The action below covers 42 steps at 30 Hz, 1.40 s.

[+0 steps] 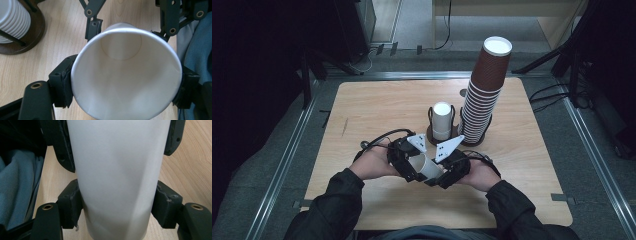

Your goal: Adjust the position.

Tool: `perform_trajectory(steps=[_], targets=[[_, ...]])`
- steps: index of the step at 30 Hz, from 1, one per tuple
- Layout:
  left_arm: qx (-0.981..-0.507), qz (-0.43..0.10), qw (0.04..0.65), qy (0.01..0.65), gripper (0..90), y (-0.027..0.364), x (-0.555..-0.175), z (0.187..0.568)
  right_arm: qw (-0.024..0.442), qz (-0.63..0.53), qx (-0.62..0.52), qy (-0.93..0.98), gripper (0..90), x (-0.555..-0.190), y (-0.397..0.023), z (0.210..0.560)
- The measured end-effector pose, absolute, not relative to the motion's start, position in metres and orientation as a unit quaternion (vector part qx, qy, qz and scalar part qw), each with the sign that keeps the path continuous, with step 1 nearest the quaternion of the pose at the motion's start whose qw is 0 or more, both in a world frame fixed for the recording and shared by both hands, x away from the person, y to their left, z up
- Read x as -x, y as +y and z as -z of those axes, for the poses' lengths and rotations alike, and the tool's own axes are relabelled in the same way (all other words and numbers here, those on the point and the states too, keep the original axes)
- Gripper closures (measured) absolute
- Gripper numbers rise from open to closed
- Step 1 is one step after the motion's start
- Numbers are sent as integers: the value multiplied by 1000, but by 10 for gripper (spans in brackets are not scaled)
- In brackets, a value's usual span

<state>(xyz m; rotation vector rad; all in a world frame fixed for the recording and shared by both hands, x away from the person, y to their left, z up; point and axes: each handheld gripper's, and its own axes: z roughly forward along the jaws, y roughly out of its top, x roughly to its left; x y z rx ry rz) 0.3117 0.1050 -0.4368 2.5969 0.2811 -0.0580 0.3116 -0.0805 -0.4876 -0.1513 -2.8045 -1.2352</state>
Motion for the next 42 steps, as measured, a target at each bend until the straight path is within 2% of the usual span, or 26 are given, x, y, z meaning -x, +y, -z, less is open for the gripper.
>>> perform_trajectory(steps=[3, 7, 9, 18, 26, 32, 37, 42], targets=[[-958, 22, 267, 105, 179, 106, -313, 436, 34, 405, 50, -913, 329, -312, -81, 486], [-950, 6, 290, 116, 58, 109, -313, 432, 30, 404, 57, -912, 329, -314, -84, 486], [-947, 2, 298, 122, 27, 113, -314, 430, 29, 406, 60, -911, 329, -315, -86, 485], [-931, -4, 335, 143, 27, 137, -315, 425, 24, 418, 68, -906, 328, -319, -93, 482], [-917, 12, 365, 161, 27, 154, -315, 430, 23, 420, 72, -904, 328, -319, -95, 480], [-903, 16, 395, 167, 27, 154, -314, 435, 20, 424, 70, -903, 328, -320, -96, 480], [-887, 40, 426, 174, 18, 151, -314, 437, 22, 432, 71, -899, 327, -320, -97, 478], [-872, 30, 455, 178, 18, 147, -314, 438, 30, 447, 75, -891, 327, -320, -99, 475]])
